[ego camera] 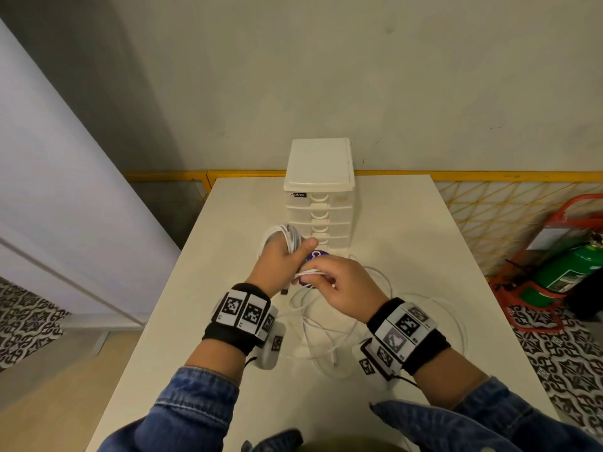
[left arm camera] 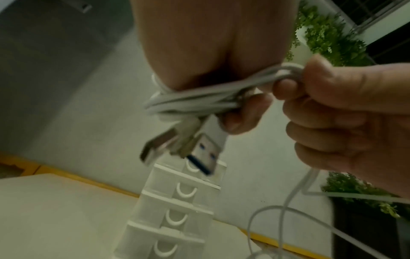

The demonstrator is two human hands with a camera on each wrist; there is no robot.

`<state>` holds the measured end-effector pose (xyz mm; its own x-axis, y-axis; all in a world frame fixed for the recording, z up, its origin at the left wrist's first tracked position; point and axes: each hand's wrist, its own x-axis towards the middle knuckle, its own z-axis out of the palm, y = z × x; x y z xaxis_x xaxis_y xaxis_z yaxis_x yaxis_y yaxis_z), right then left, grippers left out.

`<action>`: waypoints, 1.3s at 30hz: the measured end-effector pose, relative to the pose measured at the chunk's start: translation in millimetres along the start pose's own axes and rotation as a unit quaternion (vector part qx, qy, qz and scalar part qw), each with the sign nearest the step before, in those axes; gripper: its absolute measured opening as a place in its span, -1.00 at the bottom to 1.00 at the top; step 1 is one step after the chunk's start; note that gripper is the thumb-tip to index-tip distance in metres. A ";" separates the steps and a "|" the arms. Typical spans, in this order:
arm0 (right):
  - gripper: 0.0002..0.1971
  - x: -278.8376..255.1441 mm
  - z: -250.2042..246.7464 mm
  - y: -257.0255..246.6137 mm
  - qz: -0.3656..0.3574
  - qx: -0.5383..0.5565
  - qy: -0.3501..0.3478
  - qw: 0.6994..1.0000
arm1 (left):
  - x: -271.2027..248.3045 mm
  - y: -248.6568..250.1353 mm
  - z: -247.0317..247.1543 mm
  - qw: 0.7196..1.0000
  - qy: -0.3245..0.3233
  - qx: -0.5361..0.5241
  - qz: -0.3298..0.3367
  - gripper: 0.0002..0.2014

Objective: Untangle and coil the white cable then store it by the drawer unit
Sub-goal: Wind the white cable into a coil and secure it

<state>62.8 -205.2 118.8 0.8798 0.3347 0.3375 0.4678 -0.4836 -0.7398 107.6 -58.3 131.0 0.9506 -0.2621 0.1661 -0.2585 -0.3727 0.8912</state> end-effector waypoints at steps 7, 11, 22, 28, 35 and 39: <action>-0.68 12.9 -29.2 -0.6 0.048 -0.008 0.020 0.999 | -11.0 10.8 6.2 0.965 -0.207 -0.119 -0.103 -0.23; -0.87 22.1 -48.5 4.2 0.002 -0.058 0.022 0.998 | -12.9 19.7 7.7 0.943 -0.246 -0.187 -0.125 -0.69; -0.78 5.6 -19.2 41.3 0.102 0.027 0.059 0.993 | -6.5 39.1 0.9 0.831 -0.196 -0.521 0.017 -0.58; -0.81 -22.3 24.8 61.7 0.130 0.014 -0.007 0.991 | 5.2 56.0 -14.0 0.801 -0.028 -0.595 0.050 -0.71; -0.69 -21.1 31.4 47.1 0.104 0.033 -0.058 0.992 | 14.0 50.9 -25.1 0.813 0.152 -0.560 0.046 -0.77; -0.59 -19.5 38.5 46.3 0.093 0.012 -0.092 0.991 | 12.7 39.6 -22.2 0.842 0.231 -0.486 0.036 -0.92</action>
<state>64.1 -203.0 55.6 0.9194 0.3845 0.0827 0.2939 -0.5318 -0.7943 113.2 -56.6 177.8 0.9621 0.2054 0.1796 -0.2684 0.5936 0.7587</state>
